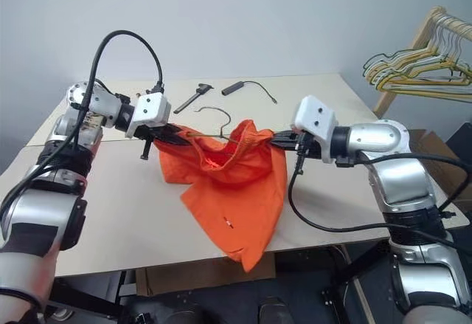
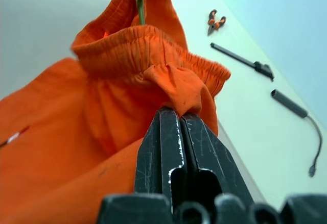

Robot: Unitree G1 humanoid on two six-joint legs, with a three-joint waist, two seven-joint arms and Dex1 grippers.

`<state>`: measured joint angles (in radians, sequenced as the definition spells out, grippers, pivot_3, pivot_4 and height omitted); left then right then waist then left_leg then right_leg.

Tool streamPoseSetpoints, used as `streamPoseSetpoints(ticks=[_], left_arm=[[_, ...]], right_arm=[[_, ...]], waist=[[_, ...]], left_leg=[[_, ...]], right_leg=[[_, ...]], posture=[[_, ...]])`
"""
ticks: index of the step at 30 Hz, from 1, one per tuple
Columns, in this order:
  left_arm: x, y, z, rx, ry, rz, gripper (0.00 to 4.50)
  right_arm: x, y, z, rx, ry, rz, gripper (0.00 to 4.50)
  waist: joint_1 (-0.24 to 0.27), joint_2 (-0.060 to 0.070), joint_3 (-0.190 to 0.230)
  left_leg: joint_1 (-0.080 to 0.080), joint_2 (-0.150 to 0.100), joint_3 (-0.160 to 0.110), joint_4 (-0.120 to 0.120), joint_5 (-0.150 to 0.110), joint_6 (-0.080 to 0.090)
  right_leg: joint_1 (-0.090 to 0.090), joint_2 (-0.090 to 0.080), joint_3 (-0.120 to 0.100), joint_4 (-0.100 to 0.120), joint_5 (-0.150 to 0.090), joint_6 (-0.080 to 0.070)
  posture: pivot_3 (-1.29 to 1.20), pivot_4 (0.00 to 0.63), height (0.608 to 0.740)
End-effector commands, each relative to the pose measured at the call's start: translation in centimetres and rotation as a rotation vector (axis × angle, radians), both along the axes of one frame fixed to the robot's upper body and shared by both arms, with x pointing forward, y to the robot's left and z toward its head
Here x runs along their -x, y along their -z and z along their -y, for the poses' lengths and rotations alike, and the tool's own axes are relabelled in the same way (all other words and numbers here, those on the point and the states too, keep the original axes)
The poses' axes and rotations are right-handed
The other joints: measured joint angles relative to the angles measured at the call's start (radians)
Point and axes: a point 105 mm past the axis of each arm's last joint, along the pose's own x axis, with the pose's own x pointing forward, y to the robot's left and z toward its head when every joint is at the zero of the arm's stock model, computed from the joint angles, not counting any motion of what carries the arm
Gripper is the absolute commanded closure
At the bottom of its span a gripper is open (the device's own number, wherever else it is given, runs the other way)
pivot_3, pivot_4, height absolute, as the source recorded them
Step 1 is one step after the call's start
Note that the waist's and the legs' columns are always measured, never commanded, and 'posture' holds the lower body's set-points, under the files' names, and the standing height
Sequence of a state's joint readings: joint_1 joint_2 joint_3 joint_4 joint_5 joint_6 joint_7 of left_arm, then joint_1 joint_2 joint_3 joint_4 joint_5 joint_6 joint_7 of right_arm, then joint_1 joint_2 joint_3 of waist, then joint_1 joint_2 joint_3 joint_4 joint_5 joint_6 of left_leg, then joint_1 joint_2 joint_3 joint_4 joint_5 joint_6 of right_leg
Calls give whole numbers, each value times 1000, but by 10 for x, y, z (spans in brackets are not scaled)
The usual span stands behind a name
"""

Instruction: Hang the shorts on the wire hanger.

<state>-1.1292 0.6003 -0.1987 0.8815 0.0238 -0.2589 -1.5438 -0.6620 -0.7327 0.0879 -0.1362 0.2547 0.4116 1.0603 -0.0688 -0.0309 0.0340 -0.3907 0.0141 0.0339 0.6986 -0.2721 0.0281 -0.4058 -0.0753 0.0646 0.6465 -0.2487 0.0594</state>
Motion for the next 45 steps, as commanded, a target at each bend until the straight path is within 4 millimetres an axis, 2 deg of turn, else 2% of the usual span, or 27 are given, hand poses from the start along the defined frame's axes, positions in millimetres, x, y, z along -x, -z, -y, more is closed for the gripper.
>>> streamPoseSetpoints(ticks=[1, 3, 7, 11, 15, 20, 25, 28, 34, 37, 40, 42, 45], left_arm=[[-3, -29, 5, 79, 6, 65, 4500], [-4, -29, 5, 92, -4, 67, 4500], [-2, -31, 2, 158, -13, 59, 4500], [3, -30, 0, 191, 1, 48, 4500], [11, -24, -1, 199, 29, 7, 4500], [15, -19, -4, 187, 26, -9, 4500], [13, -23, -3, 207, 15, 6, 4500], [14, -26, -2, 224, 26, 4, 4500], [19, -23, -1, 199, 62, -19, 4500], [20, -27, 1, 241, 74, -27, 4500], [21, -31, 3, 269, 81, -39, 4500], [19, -28, 1, 237, 73, -29, 4500], [18, -28, 0, 252, 67, -42, 4500]], right_arm=[[-1, -30, -3, -8, -8, 103, 4470], [-4, -28, 1, 31, 12, 119, 4470], [-10, -12, 12, 129, 58, 175, 4470], [-8, -9, 11, 111, 36, 173, 3471], [-8, -2, 10, 130, 19, 176, 2143], [-14, 2, 11, 93, 34, 132, 2143], [0, 9, 7, 89, -64, 59, 2143], [-3, 16, 9, 109, -46, 25, 2143], [-2, -6, 6, -28, -52, -15, 2143], [-1, -7, 6, -58, -56, -66, 2143], [0, -6, 6, -70, -59, -104, 2741], [2, -8, 6, -94, -62, -117, 3499], [2, -7, 6, -92, -56, -112, 4404]], waist=[[-1, 0, 0], [-1, 0, 0], [2, 0, 0], [-1, 0, 0], [-5, 0, 0], [-3, 0, 0], [-1, 0, 0], [0, 0, 0], [-2, 0, 0], [-1, 0, 0], [-1, 0, 0], [-1, 0, 0], [-1, 0, 0]], left_leg=[[0, 0, 0, 0, 0, 0], [-1, 0, 0, 0, 0, 0], [-1, 0, 0, 0, 0, 0], [-1, 0, 0, 0, 0, 0], [-1, 0, 0, 0, 0, 0], [0, 0, 0, 0, 0, 0], [0, 0, 0, 0, 0, 0], [0, 0, 0, 0, 0, 0], [0, 0, 0, 0, 0, 0], [0, 0, 0, 0, 0, 0], [0, 0, 0, 0, 0, 0], [0, 0, 0, 0, 0, 0], [0, 0, 0, 0, 0, 0]], right_leg=[[-1, 0, 0, 0, 0, 0], [-1, 0, 0, 1, 0, 0], [-1, 0, 0, 0, 0, 0], [-1, 0, 0, 0, 0, 0], [-1, 0, 0, 1, 0, 0], [-1, 0, 0, 1, 0, 0], [-1, 0, 0, 1, 0, 0], [-1, 0, 0, 0, 0, 0], [-1, 0, 0, 0, 0, 0], [-1, 0, 0, 1, 0, 0], [-1, 0, 0, 1, 0, 0], [-1, 0, 0, 0, 0, 0], [-1, 0, 0, 0, 0, 0]], posture=[[-67, 0, 740], [-65, 0, 740], [-66, 0, 740], [-68, 0, 740], [-64, 0, 740], [-64, 0, 740], [-56, 0, 740], [-56, 0, 740], [-58, 0, 740], [-65, 0, 740], [-65, 0, 740], [-66, 0, 740], [-69, 0, 740]])
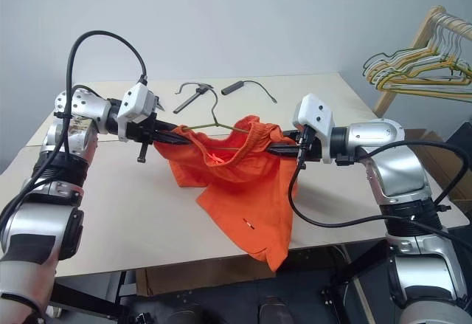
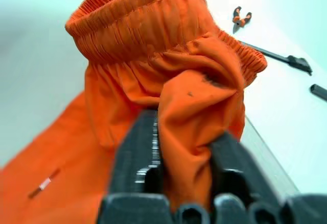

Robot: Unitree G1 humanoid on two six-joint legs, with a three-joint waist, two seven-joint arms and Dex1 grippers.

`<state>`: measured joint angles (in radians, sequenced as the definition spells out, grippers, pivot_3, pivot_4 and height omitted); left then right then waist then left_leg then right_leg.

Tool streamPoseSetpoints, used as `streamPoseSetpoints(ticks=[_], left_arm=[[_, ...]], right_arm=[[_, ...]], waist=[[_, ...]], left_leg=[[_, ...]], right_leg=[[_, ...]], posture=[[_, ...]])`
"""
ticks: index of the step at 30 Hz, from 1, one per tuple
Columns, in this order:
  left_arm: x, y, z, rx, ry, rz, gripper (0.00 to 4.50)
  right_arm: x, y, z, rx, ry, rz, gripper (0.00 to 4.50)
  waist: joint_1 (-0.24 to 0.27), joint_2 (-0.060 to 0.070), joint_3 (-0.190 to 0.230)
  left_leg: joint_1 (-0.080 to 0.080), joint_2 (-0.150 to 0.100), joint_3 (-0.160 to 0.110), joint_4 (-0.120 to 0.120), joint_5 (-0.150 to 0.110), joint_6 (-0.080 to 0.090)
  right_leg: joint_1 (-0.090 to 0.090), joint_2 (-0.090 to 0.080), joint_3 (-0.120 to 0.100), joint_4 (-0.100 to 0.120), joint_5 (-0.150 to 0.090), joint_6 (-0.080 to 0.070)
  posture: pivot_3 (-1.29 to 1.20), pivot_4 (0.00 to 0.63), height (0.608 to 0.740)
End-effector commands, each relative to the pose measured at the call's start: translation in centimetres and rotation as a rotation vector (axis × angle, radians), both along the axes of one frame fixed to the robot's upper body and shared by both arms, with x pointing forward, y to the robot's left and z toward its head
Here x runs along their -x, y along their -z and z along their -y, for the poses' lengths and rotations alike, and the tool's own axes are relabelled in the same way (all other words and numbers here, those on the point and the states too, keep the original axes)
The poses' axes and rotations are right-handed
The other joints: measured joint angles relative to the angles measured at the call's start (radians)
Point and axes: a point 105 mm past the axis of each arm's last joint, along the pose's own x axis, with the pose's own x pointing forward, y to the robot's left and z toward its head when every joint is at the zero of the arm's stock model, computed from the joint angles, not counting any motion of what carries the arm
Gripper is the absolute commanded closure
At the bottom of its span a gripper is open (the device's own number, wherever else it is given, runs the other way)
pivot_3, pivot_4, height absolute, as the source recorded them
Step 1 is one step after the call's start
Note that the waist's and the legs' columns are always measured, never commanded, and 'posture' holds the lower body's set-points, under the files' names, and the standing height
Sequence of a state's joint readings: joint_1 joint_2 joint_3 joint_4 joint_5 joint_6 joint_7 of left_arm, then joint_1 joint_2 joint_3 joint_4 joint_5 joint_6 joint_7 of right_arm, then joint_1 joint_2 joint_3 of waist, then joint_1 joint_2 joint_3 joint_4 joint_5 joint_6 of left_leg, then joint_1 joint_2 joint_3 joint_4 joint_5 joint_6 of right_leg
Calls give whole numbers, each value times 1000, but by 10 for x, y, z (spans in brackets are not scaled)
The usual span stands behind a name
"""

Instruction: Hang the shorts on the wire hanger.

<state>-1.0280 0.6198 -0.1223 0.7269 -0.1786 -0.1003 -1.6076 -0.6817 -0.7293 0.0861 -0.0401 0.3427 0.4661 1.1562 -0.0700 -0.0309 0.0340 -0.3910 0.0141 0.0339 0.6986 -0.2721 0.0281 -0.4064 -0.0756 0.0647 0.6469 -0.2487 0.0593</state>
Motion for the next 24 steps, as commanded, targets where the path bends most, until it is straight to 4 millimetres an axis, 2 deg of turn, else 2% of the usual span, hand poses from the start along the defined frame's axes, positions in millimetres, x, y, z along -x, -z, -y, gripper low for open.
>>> streamPoseSetpoints(ticks=[1, 7, 8, 11, 15, 20, 24], left_arm=[[0, -18, 1, 35, 15, 48, 4500], [-5, -11, -2, 40, -20, 13, 4500], [-6, -10, -3, 34, -26, 14, 3830], [-10, -14, -10, 38, -61, 41, 3038], [-23, -30, -36, 79, -213, 93, 1644], [-35, -57, -42, 269, -329, 141, 30], [-30, -64, -38, 366, -295, 147, 30]], right_arm=[[2, -17, 2, -30, 8, 58, 4498], [1, -18, 2, -48, 16, 73, 4498], [1, -18, 3, -49, 23, 72, 4500], [0, -16, 8, -54, 43, 64, 4500], [-5, -17, 28, -116, 139, 26, 4500], [-8, -19, 49, -165, 255, 2, 4500], [-13, -15, 68, -190, 405, -26, 4500]], waist=[[0, 0, 0], [0, 0, 0], [0, 0, 0], [0, 0, 0], [-3, 0, 0], [4, 0, 0], [5, 0, 0]], left_leg=[[0, 0, 0, 0, 0, 0], [0, 0, 0, 0, 0, 0], [0, 0, 0, 0, 0, 0], [0, 0, 0, 0, 0, 0], [0, 0, 0, 0, 0, 0], [0, 0, 0, 0, 0, 0], [0, 0, 0, 0, 0, 0]], right_leg=[[0, 0, 0, 0, 0, 0], [0, 0, 0, 0, 0, 0], [0, 0, 0, 0, 0, 0], [0, 0, 0, 0, 0, 0], [0, 0, 0, 0, 0, 0], [0, -1, 0, 0, 0, 0], [0, -1, -1, 0, 0, 0]], posture=[[-70, 0, 740], [-70, 0, 740], [-70, 0, 740], [-70, 0, 740], [-72, 0, 740], [-75, 0, 740], [-87, 0, 740]])
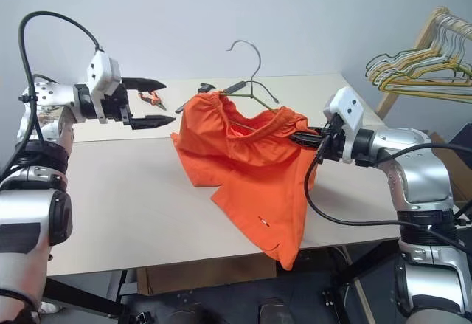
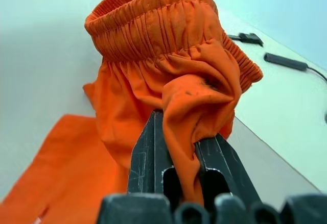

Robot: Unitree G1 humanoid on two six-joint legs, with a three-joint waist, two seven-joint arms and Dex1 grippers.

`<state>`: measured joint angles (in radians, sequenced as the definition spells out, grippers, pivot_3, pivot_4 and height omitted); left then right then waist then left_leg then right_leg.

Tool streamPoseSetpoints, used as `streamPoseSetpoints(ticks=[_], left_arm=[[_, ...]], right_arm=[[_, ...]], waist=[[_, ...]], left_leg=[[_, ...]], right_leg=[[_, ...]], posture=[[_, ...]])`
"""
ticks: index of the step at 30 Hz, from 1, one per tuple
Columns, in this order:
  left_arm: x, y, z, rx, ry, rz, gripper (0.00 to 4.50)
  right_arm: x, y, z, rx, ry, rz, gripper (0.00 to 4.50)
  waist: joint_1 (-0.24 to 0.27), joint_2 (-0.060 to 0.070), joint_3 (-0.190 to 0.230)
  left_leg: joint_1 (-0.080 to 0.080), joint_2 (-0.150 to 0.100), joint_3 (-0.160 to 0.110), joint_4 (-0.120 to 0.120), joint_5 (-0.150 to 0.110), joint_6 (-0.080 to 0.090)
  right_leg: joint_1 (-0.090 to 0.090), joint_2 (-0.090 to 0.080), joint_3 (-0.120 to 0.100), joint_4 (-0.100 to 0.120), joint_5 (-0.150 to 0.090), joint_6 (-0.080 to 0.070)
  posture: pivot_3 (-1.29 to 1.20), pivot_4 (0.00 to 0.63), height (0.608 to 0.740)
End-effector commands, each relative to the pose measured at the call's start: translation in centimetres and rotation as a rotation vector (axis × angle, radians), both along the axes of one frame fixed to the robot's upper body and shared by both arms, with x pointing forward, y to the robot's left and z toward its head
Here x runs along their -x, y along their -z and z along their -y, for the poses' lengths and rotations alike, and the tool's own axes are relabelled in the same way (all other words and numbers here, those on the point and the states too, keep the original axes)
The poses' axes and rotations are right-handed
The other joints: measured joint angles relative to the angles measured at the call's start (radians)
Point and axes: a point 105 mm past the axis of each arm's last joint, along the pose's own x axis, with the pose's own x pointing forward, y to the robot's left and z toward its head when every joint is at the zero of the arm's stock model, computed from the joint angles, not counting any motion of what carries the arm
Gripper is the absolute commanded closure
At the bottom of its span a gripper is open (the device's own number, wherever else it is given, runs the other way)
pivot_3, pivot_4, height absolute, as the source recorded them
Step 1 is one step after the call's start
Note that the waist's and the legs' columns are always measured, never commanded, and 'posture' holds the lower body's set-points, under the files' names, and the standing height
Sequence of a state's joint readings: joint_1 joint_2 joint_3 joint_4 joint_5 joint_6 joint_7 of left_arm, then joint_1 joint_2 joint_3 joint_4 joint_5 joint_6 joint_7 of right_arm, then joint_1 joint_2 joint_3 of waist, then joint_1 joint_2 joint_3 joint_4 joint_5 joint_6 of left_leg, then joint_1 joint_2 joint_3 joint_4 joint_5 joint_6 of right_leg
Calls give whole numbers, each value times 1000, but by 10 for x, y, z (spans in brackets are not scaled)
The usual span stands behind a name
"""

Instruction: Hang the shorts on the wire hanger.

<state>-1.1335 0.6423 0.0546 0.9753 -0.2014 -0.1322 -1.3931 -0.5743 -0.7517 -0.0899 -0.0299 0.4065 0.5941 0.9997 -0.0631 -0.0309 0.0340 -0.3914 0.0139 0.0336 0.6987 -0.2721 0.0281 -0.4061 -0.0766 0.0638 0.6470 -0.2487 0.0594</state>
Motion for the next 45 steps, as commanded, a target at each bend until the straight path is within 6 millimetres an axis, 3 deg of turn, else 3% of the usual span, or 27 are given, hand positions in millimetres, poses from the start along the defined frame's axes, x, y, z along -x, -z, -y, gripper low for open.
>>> streamPoseSetpoints(ticks=[1, 5, 9, 15, 22, 27, 32, 36, 45], left_arm=[[7, -22, 5, 62, 35, 88, 30], [21, -19, 12, 128, 96, 101, 30], [41, -21, 24, 236, 152, 119, 30], [55, -21, 35, 249, 169, 118, 30], [67, -51, 37, 436, 197, 190, 30], [76, -48, 38, 518, 220, 171, 30], [87, -46, 40, 627, 264, 135, 30], [92, -45, 43, 676, 270, 122, 30], [91, -42, 50, 635, 270, 115, 30]], right_arm=[[-3, -16, 22, -38, 155, 32, 4500], [-2, -14, 43, -76, 350, 7, 4500], [-2, -8, 69, -125, 621, -125, 4500], [1, 3, 86, -100, 954, -235, 4500], [4, -2, 98, -89, 1415, -213, 4500], [21, -6, 124, -2, 1797, -60, 4500], [28, -14, 146, 20, 1955, 59, 4500], [22, -24, 160, 61, 2006, 162, 4500], [11, -38, 195, -103, 2057, 170, 4500]], waist=[[-4, 0, 0], [-7, 0, 0], [-10, 0, 0], [-20, 1, -1], [-47, 3, -2], [-59, 6, -3], [-74, 8, -5], [-90, 9, -5], [-122, 15, -9]], left_leg=[[0, 0, 0, 0, 0, 0], [0, 0, 0, -1, 0, 0], [0, 2, 0, -1, 0, 0], [2, 1, 0, -2, 0, 0], [2, 1, 0, -2, 0, 0], [1, 0, -1, -3, 0, -1], [1, -1, -1, -3, 0, -1], [3, -1, -1, -3, 0, -1], [5, -2, -1, -4, 0, -1]], right_leg=[[0, 0, 0, 0, 0, 0], [-1, 0, 0, 1, 0, 0], [-1, -1, 2, 1, 0, 0], [-1, -1, 3, 1, 0, 0], [-1, -2, 3, 1, 0, 0], [-1, -3, 3, 3, 1, 0], [-1, -4, 3, 1, 1, 1], [1, -4, 4, 0, 1, 1], [3, -1, 5, 0, 1, 1]], posture=[[-90, 0, 740], [-106, 0, 740], [-126, 0, 740], [-137, 0, 740], [-140, 0, 740], [-124, 0, 740], [-118, 0, 740], [-125, 0, 740], [-125, 0, 740]])
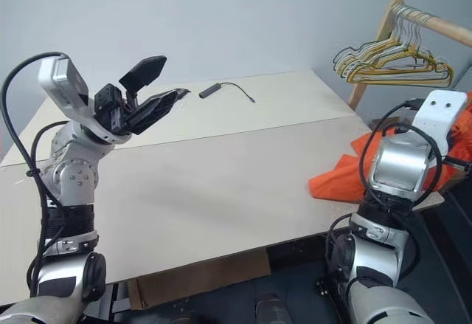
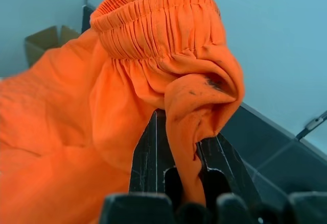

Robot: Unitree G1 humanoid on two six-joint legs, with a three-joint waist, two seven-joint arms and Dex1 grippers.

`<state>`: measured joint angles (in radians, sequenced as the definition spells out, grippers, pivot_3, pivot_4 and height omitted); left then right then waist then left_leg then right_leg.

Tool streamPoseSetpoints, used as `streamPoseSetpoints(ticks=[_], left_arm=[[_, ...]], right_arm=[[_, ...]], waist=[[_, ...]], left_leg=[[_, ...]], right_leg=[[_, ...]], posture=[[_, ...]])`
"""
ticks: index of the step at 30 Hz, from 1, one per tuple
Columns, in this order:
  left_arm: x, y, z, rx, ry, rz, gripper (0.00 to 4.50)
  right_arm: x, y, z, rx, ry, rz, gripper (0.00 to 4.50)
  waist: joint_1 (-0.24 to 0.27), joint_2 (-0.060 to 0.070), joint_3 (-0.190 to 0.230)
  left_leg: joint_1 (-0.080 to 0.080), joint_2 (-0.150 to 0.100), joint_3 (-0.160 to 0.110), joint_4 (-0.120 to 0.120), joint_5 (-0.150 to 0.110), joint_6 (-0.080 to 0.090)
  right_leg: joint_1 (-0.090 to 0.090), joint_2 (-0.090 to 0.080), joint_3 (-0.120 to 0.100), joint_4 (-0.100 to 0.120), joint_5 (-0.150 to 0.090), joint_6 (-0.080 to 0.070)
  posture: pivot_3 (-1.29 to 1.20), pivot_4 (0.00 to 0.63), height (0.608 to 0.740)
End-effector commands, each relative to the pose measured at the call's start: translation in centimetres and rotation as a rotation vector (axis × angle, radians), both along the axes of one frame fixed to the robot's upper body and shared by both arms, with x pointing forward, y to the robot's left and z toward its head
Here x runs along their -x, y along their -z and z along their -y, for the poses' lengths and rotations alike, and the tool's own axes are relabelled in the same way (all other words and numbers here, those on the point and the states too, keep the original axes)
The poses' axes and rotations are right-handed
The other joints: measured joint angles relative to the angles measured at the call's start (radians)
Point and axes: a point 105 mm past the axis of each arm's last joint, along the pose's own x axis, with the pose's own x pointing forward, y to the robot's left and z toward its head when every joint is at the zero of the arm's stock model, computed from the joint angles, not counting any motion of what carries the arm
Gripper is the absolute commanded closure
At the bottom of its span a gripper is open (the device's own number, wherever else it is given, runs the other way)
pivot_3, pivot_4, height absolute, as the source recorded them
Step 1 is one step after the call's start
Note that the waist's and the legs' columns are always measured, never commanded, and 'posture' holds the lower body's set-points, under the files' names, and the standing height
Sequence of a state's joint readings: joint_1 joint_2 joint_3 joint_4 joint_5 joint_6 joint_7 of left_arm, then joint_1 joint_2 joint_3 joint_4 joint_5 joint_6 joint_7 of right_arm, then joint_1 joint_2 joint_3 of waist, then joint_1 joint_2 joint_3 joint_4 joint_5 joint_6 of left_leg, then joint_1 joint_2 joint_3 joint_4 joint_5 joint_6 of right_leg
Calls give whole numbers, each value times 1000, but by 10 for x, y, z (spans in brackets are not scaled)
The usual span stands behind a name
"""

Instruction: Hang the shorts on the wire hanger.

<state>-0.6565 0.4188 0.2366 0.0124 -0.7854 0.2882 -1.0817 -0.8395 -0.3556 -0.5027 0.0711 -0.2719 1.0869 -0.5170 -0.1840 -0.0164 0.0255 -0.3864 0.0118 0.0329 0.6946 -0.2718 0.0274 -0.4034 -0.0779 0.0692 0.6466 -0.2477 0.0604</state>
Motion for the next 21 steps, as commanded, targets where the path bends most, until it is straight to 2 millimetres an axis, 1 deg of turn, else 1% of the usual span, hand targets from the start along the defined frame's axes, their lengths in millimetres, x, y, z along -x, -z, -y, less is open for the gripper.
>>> streamPoseSetpoints(ticks=[1, 4, 6, 9, 11, 16, 21], left_arm=[[5, -10, 1, -15, -2, 49, 30], [6, -8, 1, -36, 0, 50, 30], [6, -7, 1, -46, -2, 50, 30], [7, -6, 1, -46, 1, 49, 30], [8, -6, 1, -43, 8, 48, 30], [12, -7, 1, -41, 25, 55, 30], [12, -8, 1, -39, 25, 59, 30]], right_arm=[[4, -33, 20, -4, 47, 163, 4500], [4, -39, 33, -80, 64, 227, 4500], [3, -41, 37, -86, 75, 237, 4500], [2, -38, 43, -145, 90, 259, 4500], [1, -34, 46, -192, 101, 269, 4500], [-6, -8, 43, -415, 93, 263, 4500], [-3, 1, 45, -385, 122, 218, 4500]], waist=[[-1, 1, 0], [0, 3, 0], [0, 3, -1], [0, 3, -1], [0, 3, -1], [2, 4, -1], [5, 4, -1]], left_leg=[[0, 0, 0, 0, 0, 0], [0, 0, 0, 0, 0, 0], [1, 0, 0, -1, 0, 0], [1, 0, 1, -1, 0, 0], [2, 0, 1, -1, 0, 0], [1, 0, 1, -1, 0, 0], [2, 1, 1, -1, 0, 0]], right_leg=[[0, 0, 0, 0, 0, 0], [0, 0, 0, -1, 0, 0], [1, 0, 0, -1, 0, 0], [1, 1, 1, -2, 0, 0], [2, 0, 1, -2, 0, 0], [1, 1, 1, -2, 0, 0], [4, 1, 0, -4, 0, 0]], posture=[[-126, 0, 740], [-125, 0, 740], [-122, 0, 740], [-118, 0, 740], [-115, 0, 740], [-114, 0, 740], [-111, 0, 740]])
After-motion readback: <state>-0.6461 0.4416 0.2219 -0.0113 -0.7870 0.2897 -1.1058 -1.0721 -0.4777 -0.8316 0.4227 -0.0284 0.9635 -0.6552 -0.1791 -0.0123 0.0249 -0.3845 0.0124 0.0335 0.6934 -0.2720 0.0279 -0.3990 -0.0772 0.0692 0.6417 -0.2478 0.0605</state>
